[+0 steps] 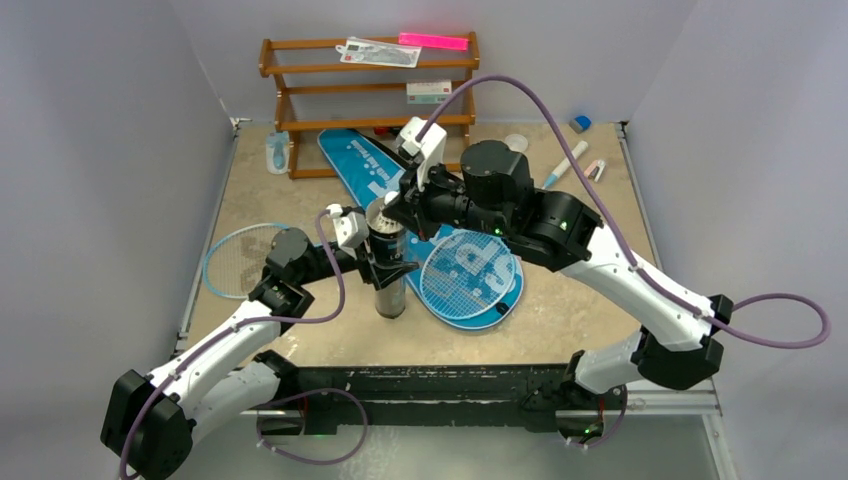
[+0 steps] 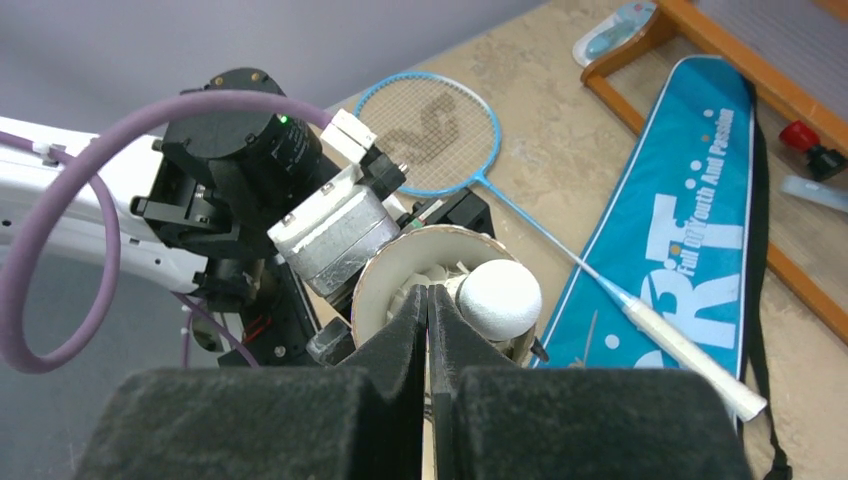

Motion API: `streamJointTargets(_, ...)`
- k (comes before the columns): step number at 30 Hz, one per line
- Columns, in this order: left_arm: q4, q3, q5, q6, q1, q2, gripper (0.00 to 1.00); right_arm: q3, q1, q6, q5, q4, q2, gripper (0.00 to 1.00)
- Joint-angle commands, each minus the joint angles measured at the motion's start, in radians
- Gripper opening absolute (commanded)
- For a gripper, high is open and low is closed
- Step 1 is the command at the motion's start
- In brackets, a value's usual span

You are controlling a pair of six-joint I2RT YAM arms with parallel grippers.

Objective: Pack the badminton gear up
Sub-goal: Place the shuttlecock at the shuttle tube.

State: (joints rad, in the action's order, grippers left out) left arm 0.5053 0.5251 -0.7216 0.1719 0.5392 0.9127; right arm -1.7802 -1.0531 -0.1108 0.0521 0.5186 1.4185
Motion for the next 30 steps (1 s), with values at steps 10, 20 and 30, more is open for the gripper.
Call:
streamJointTargets(10,0.043,-0.013,-0.027,0.0,0.004,0.002,0.43,-0.039,-0.001,0.072,-0.131,-0.107,-0.053,0.09)
streamJointTargets(20,0.028,-0.017,-0.027,-0.008,0.003,-0.013,0.43,0.079,0.0,0.035,-0.129,-0.165,-0.077,0.21)
streamJointTargets(30,0.027,-0.014,-0.033,-0.006,0.004,-0.009,0.43,0.116,0.0,-0.009,-0.018,-0.152,-0.103,0.15)
